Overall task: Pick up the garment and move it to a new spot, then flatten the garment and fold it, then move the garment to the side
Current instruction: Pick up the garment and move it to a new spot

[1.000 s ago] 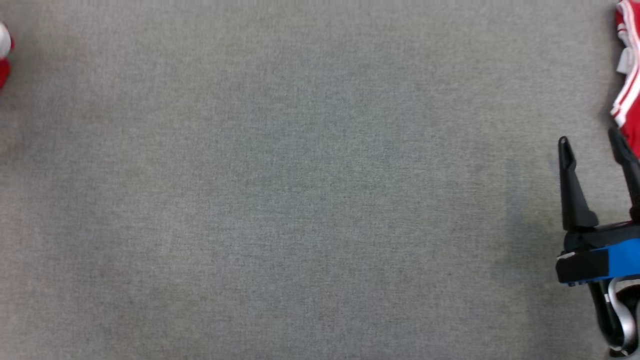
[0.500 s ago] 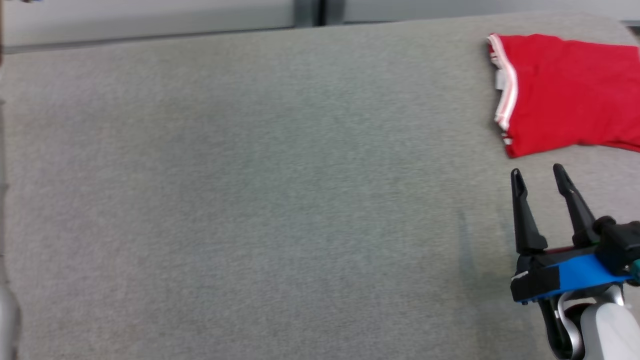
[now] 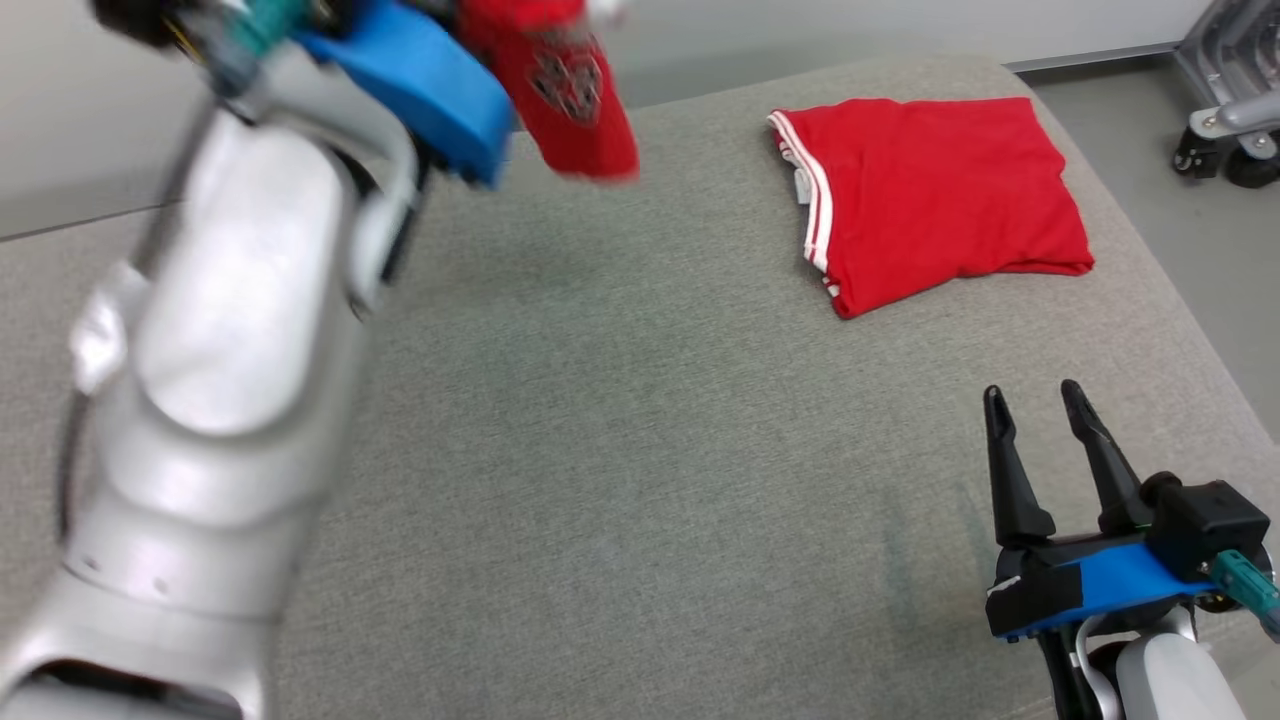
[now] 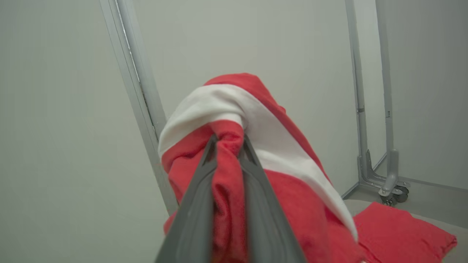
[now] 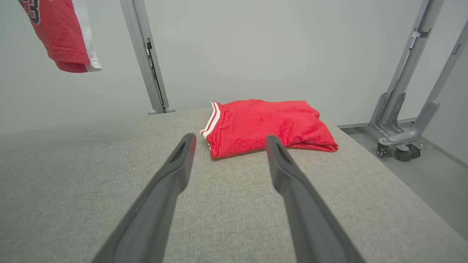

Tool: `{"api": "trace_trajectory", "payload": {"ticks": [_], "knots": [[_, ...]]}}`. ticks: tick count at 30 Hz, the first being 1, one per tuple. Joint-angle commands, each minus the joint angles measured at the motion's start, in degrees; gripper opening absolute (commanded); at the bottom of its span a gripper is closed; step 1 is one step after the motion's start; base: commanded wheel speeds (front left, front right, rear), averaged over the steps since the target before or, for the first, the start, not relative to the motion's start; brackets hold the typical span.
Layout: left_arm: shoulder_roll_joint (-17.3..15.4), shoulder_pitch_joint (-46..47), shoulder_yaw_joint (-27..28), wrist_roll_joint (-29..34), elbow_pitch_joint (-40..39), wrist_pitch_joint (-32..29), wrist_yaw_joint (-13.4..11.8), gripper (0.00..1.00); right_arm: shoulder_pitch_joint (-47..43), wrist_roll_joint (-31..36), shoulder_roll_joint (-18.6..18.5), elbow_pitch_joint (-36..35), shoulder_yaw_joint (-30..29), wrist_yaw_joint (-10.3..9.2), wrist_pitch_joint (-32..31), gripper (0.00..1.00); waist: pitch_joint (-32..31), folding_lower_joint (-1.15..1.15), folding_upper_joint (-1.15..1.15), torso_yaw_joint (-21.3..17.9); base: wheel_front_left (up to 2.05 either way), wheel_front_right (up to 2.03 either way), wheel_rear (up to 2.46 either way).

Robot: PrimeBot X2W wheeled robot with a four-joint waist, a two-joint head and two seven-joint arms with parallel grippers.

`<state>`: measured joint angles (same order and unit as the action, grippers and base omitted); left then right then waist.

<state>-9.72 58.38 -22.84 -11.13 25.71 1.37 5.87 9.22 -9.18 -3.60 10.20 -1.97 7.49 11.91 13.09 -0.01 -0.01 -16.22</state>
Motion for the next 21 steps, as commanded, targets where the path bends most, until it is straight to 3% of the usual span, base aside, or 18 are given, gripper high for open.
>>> {"api": "trace_trajectory", "payload": {"ticks": [1, 8, 17, 19, 20, 21], "knots": [[0.59, -2.81, -0.91, -0.01, -0.43, 0.37, -0.28, 0.0, 0.31, -0.15, 0.27, 0.44, 0.04, 0.01, 0.54, 1.0, -0.26, 0.01, 0.01, -0.25, 0.0, 0.0, 0.0], [3.04, -17.55, -3.1, -2.53, -0.56, 1.77, -2.7, 0.0, 0.38, -0.41, 0.48, 2.0, 0.28, 0.01, 1.37, 1.0, -0.61, 0.01, 0.01, 0.14, 0.0, 0.0, 0.0], [4.07, -32.84, -6.65, -4.31, 3.97, 4.19, -3.63, 0.0, 0.77, -0.96, 0.61, 3.71, 1.42, 0.01, 1.92, 1.0, -0.52, 0.01, 0.01, 1.46, 0.0, 0.0, 0.0], [4.46, -34.41, -7.66, -3.68, 4.83, 5.23, -3.9, 0.49, 0.74, -1.02, 0.62, 4.15, 1.44, 0.01, 2.15, 1.0, -0.62, 0.01, 0.01, 1.91, 0.0, 0.0, 0.0], [4.59, -34.91, -8.39, -3.51, 5.19, 5.59, -3.89, 1.0, 0.67, -0.96, 0.62, 4.36, 1.5, 0.01, 2.2, 1.0, -0.76, 0.01, 0.01, 2.16, 0.0, 0.0, 0.0], [4.74, -35.03, -9.12, -2.87, 5.22, 6.4, -3.6, 1.0, 0.61, -0.9, 0.62, 4.55, 1.63, 0.01, 2.27, 1.0, -0.96, 0.01, 0.01, 2.41, 0.0, 0.0, 0.0]]}}
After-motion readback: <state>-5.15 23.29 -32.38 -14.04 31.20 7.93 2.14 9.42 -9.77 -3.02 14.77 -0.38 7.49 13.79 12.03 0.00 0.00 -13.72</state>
